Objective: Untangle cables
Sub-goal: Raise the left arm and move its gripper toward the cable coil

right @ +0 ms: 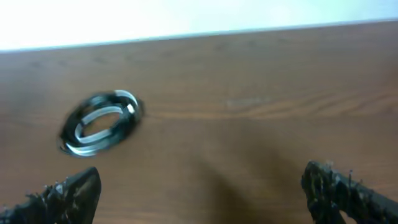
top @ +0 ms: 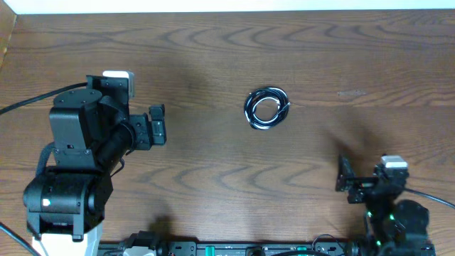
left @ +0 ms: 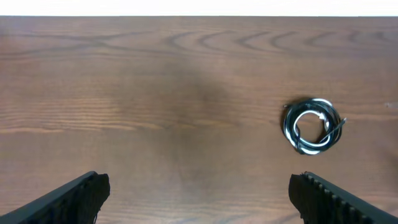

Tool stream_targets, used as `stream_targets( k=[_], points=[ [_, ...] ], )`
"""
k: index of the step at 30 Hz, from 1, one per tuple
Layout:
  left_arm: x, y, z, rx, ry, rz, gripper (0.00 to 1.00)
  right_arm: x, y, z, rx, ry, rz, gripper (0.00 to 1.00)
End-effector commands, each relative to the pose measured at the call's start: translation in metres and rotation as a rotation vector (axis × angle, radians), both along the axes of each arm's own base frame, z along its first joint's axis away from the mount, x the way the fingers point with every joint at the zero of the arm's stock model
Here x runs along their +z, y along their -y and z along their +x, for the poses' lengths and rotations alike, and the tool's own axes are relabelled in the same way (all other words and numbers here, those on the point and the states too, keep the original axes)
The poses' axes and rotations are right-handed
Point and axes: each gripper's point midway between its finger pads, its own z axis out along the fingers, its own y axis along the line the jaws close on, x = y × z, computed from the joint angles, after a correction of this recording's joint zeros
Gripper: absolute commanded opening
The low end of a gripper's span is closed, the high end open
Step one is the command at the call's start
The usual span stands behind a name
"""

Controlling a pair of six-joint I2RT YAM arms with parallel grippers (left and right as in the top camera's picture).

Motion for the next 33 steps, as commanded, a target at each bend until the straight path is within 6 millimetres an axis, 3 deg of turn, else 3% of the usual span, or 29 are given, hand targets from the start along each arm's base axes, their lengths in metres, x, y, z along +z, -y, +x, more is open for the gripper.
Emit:
stream_targets(
  k=[1, 11, 16, 24, 33],
  points=[
    [0.007, 0.001, -0.004, -0.028, 0.017, 0.012, 0.98, 0.053, 0.019, -0.025, -0.113, 0.058, -0.021, 0.99],
    [0.006, 0.014, -0.007, -0.083, 0.003, -0.033, 0.98, 0.138, 0.014, -0.07, -0.113, 0.18, 0.092, 0.99],
    [0.001, 0.015, -0.011, -0.088, -0.02, -0.038, 0.98, 0.171, 0.013, -0.071, -0.111, 0.134, 0.075, 0.99],
    [0.001, 0.032, -0.016, -0.188, -0.027, -0.079, 0.98, 0.201, 0.007, -0.024, -0.033, -0.163, -0.033, 0.99],
    [-0.001, 0.032, -0.018, -0.164, -0.046, -0.107, 0.98, 0.182, 0.008, 0.059, 0.048, -0.513, -0.136, 0.99]
  ],
)
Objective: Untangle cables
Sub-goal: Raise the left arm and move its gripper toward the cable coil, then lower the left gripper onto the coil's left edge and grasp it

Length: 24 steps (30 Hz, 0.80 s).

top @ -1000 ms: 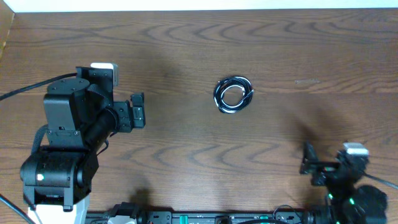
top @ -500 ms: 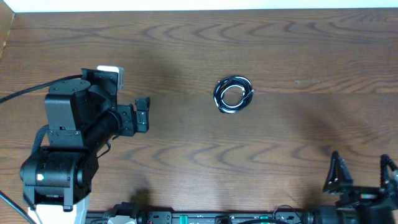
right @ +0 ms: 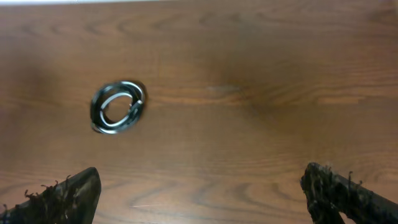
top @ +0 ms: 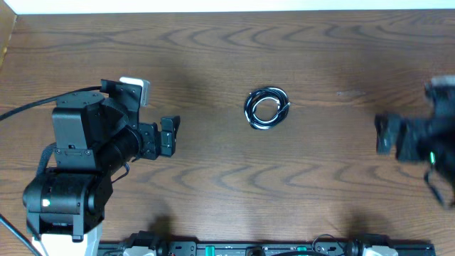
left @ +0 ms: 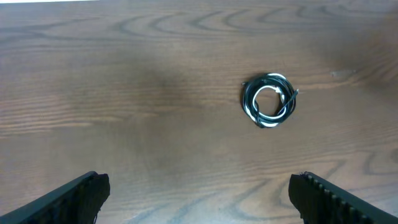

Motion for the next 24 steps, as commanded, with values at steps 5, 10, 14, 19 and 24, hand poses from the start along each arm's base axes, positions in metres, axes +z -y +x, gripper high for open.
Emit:
stream_targets(
  k=[5, 10, 14, 19, 24],
  points=[
    [0.008, 0.002, -0.002, 0.014, 0.009, -0.039, 0.98, -0.032, -0.001, 0.068, 0.065, -0.128, -0.036, 0.99],
    [0.003, 0.003, 0.006, 0.008, -0.008, -0.039, 0.98, -0.05, -0.027, 0.08, 0.183, -0.186, 0.07, 0.99],
    [-0.003, 0.022, 0.012, -0.073, -0.051, -0.114, 0.98, -0.053, -0.031, 0.079, 0.228, -0.199, 0.063, 0.99],
    [-0.015, 0.036, 0.025, -0.125, -0.105, -0.151, 0.98, -0.054, -0.026, 0.078, 0.209, -0.204, 0.039, 0.99],
    [-0.024, 0.05, 0.034, -0.167, -0.133, -0.148, 0.73, -0.058, -0.013, 0.077, 0.163, -0.222, -0.017, 0.36]
  ],
)
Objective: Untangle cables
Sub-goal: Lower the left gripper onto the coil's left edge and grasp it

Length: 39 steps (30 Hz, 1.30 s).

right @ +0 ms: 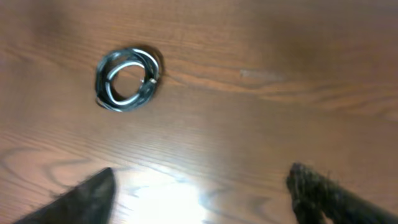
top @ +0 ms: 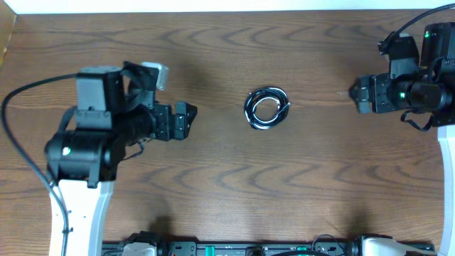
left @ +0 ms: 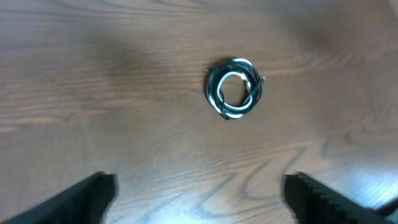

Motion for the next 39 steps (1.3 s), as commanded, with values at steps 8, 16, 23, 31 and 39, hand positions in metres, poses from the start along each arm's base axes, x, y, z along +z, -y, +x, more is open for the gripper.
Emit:
stream_targets(
  k=[8, 16, 23, 31, 39],
  points=[
    [-0.003, 0.045, 0.01, -0.139, 0.005, -0.031, 0.88, 0.006, 0.007, 0.001, -0.019, 0.018, -0.041, 0.99],
    [-0.027, 0.078, 0.031, -0.216, -0.026, -0.026, 1.0, 0.001, 0.006, -0.006, -0.038, -0.021, -0.023, 0.99],
    [-0.059, 0.098, 0.059, -0.245, -0.059, -0.018, 1.0, -0.004, 0.007, -0.009, -0.073, -0.047, -0.011, 0.99],
    [-0.093, 0.116, 0.087, -0.298, -0.042, 0.032, 1.0, -0.012, 0.012, -0.004, -0.088, -0.046, -0.036, 0.99],
    [-0.125, 0.141, 0.09, -0.514, 0.03, 0.142, 1.0, -0.05, 0.0, -0.004, -0.06, -0.11, 0.027, 0.99]
  ],
)
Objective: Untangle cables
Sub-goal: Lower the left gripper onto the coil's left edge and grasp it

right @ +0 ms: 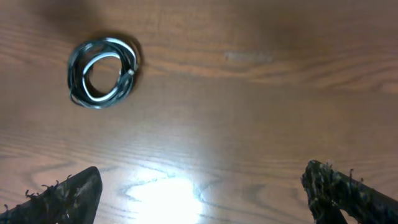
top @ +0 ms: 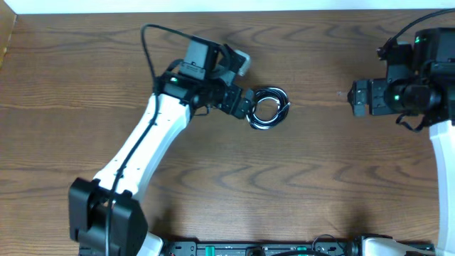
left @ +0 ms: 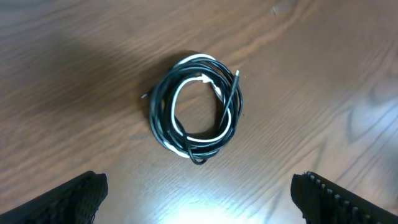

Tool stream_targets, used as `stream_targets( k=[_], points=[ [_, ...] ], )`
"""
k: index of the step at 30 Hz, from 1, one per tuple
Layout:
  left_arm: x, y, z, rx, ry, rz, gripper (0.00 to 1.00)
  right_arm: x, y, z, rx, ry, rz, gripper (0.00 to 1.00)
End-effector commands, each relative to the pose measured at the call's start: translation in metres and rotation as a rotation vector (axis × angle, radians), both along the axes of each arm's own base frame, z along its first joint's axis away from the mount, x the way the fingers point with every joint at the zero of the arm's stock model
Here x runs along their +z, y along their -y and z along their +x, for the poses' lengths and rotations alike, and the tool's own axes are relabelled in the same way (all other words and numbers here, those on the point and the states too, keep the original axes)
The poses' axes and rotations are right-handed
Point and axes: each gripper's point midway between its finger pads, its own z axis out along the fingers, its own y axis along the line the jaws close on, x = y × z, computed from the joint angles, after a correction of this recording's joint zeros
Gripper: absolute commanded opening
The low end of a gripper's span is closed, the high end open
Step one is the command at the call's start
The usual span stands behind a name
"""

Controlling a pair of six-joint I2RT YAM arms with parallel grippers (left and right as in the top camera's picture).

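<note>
A small coil of black and white cables (top: pixel 267 108) lies wound together on the wooden table, a loose black end sticking out on its right side. In the left wrist view the coil (left: pixel 196 109) fills the centre. My left gripper (top: pixel 242 105) hangs over the coil's left edge, open (left: pixel 199 205), with nothing between its fingers (left: pixel 74 196). My right gripper (top: pixel 353 98) hovers well to the right of the coil, also open (right: pixel 205 199) and empty. From the right wrist the coil (right: pixel 102 73) shows at the upper left.
The brown wooden table (top: pixel 213 178) ends at a white strip along the far edge. My left arm's base (top: pixel 106 220) stands at the front left. A black rail (top: pixel 234 249) runs along the front edge.
My left arm has stretched out to the right and away from me, bringing its open gripper from mid-left of the table to the coil's left edge. The right gripper has hardly moved.
Both arms began folded near the front of the table, grippers open, the coil untouched in the middle. The right gripper then stood at the far right, level with the coil. The left gripper stood closer at each moment and now hangs by the coil.
</note>
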Motion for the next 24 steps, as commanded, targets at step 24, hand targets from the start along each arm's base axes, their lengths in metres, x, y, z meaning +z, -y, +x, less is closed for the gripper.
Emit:
stream_targets(
  k=[24],
  points=[
    [-0.128, 0.029, 0.065, 0.028, -0.024, 0.04, 0.98, -0.052, -0.018, -0.031, 0.027, -0.152, 0.093, 0.99]
  ],
)
